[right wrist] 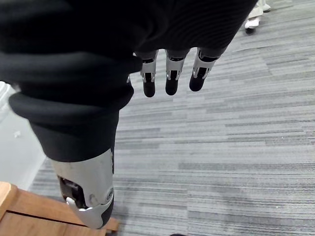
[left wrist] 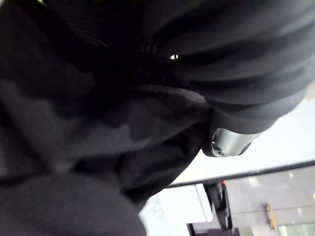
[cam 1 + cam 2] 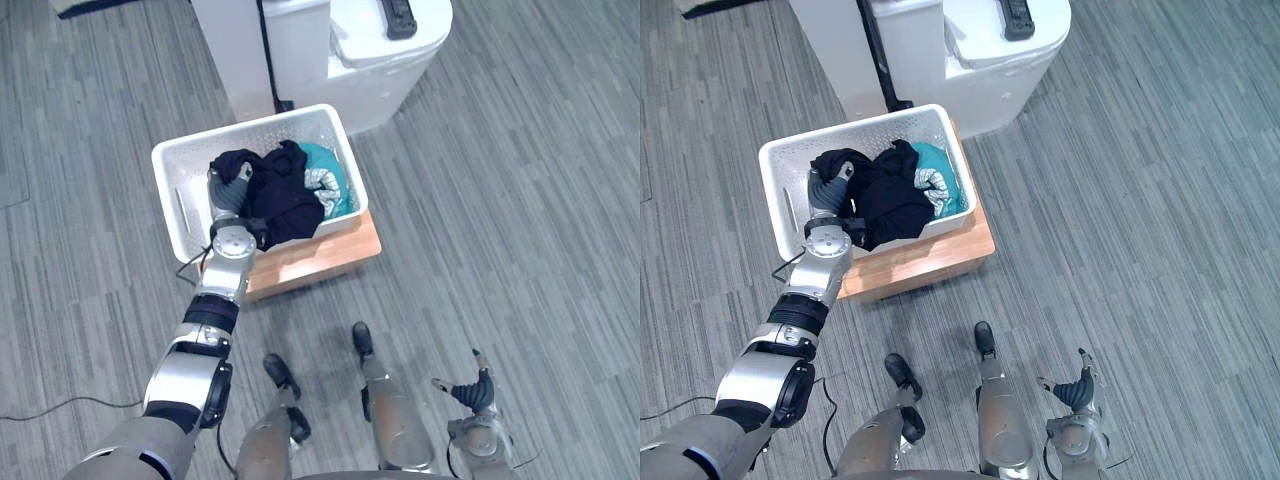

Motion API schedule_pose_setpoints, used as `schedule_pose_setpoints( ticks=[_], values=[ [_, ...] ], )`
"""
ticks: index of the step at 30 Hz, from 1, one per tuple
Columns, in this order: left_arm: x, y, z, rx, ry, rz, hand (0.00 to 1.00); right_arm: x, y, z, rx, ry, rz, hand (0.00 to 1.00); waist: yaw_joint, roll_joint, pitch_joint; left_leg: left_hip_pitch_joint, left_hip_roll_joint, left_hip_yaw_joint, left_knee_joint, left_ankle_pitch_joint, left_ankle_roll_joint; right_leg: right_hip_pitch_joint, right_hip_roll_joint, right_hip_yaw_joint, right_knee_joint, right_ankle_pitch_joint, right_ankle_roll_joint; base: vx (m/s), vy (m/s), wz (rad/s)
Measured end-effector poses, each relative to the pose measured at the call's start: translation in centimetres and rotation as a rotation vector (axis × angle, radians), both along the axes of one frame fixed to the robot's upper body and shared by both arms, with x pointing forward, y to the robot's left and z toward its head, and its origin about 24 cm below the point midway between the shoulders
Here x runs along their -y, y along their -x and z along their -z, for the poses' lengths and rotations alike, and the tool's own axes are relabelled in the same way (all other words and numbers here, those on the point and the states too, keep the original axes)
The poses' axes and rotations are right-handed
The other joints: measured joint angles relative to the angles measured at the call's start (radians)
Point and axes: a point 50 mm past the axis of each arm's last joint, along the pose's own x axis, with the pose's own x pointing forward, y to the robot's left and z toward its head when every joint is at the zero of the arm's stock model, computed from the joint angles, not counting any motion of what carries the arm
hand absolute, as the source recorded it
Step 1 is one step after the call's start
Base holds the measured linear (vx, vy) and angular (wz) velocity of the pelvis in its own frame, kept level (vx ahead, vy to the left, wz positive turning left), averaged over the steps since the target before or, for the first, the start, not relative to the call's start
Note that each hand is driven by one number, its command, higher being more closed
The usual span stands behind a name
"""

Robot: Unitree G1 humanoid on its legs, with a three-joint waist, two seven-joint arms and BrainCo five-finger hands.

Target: Tidy the bed and pick cloth on bed and put in laundry

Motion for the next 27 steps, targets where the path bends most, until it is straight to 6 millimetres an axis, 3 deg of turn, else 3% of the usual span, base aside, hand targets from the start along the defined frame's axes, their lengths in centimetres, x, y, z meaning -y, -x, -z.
schedule_pose_setpoints(
  ticks=[3, 6, 7, 10, 14, 16, 17, 19, 20, 22, 25, 27],
  values=[
    [-1.7, 1.8, 1.4, 0.000, -0.005, -0.041, 0.00, 0.3, 1.3, 1.4, -0.086, -0.024, 0.014, 0.00, 0.001, 0.010, -0.008, 0.042, -0.005, -0.019, 0.001, 0.005, -0.006, 0.056, -0.004, -0.027, 0.002, -0.040, -0.008, 0.04, -0.022, 0.24],
    [-3.5, 4.6, 5.1, -0.095, -0.001, -0.094, 0.00, 1.2, 2.9, 2.6, -0.179, -0.033, 0.039, 0.00, 0.004, 0.053, -0.062, 0.059, -0.001, -0.042, 0.000, 0.008, -0.011, 0.083, 0.003, -0.049, 0.005, -0.072, -0.011, 0.04, -0.058, 0.22],
    [-3.7, 5.6, 6.2, -0.118, 0.005, -0.101, 0.00, 1.7, 3.4, 2.9, -0.207, -0.033, 0.045, 0.00, 0.006, 0.070, -0.075, 0.074, -0.001, -0.051, 0.000, 0.009, -0.011, 0.103, 0.007, -0.057, 0.006, -0.084, -0.014, 0.06, -0.059, 0.21],
    [-3.6, 7.6, 7.7, -0.131, 0.028, -0.101, 0.00, 2.1, 4.2, 3.6, -0.263, -0.046, 0.058, 0.00, 0.037, 0.088, -0.110, 0.106, 0.002, -0.075, 0.000, 0.009, -0.013, 0.136, 0.014, -0.081, 0.023, -0.110, -0.013, 0.02, -0.037, 0.14],
    [-3.8, 10.7, 10.7, -0.201, 0.076, -0.123, 0.00, 2.2, 4.7, 4.3, -0.311, -0.072, 0.082, 0.00, 0.053, 0.078, -0.160, 0.119, 0.004, -0.102, 0.000, 0.009, -0.013, 0.163, 0.013, -0.101, 0.023, -0.128, -0.001, 0.02, -0.020, 0.21],
    [-4.0, 13.2, 13.2, -0.294, 0.108, -0.142, 0.00, 2.2, 5.1, 4.7, -0.335, -0.086, 0.106, 0.00, 0.056, 0.066, -0.172, 0.135, 0.002, -0.104, 0.000, 0.007, -0.016, 0.185, 0.011, -0.104, 0.021, -0.132, 0.001, 0.03, 0.017, 0.13],
    [-4.1, 16.5, 16.2, -0.408, 0.179, -0.188, 0.00, 2.0, 5.6, 5.0, -0.351, -0.115, 0.149, 0.00, 0.067, 0.052, -0.186, 0.150, 0.000, -0.102, 0.000, 0.001, -0.019, 0.201, 0.009, -0.102, 0.018, -0.133, 0.002, 0.00, 0.000, 0.00],
    [-4.0, 18.4, 18.2, -0.489, 0.243, -0.208, 0.00, 1.7, 6.1, 5.3, -0.364, -0.146, 0.180, 0.00, 0.083, 0.044, -0.198, 0.156, -0.001, -0.098, 0.000, 0.000, -0.018, 0.206, 0.008, -0.101, 0.017, -0.134, 0.003, 0.00, 0.000, 0.00],
    [-3.6, 21.4, 21.1, -0.619, 0.319, -0.247, 0.00, 1.1, 6.5, 5.7, -0.380, -0.190, 0.194, 0.00, 0.100, 0.035, -0.212, 0.170, -0.001, -0.094, 0.000, -0.006, -0.016, 0.220, 0.005, -0.101, 0.017, -0.138, 0.005, 0.03, 0.020, -0.02],
    [-3.2, 23.4, 22.8, -0.702, 0.377, -0.281, 0.00, 0.7, 6.7, 5.8, -0.376, -0.216, 0.217, 0.00, 0.110, 0.032, -0.218, 0.180, -0.001, -0.090, 0.000, -0.012, -0.015, 0.232, 0.001, -0.101, 0.017, -0.140, 0.007, 0.02, 0.010, -0.01],
    [-1.7, 29.0, 26.3, -0.909, 0.510, -0.390, 0.00, 0.0, 6.9, 6.0, -0.361, -0.272, 0.271, 0.00, 0.113, 0.032, -0.242, 0.201, -0.007, -0.078, -0.001, -0.025, -0.011, 0.250, -0.006, -0.098, 0.019, -0.154, 0.013, -0.01, 0.034, -0.07],
    [-0.9, 31.1, 27.4, -0.997, 0.562, -0.436, 0.00, -0.2, 7.0, 6.1, -0.354, -0.300, 0.300, 0.00, 0.114, 0.029, -0.253, 0.201, -0.008, -0.075, -0.001, -0.027, -0.010, 0.251, -0.007, -0.098, 0.018, -0.154, 0.013, 0.02, 0.025, -0.06]
  ],
)
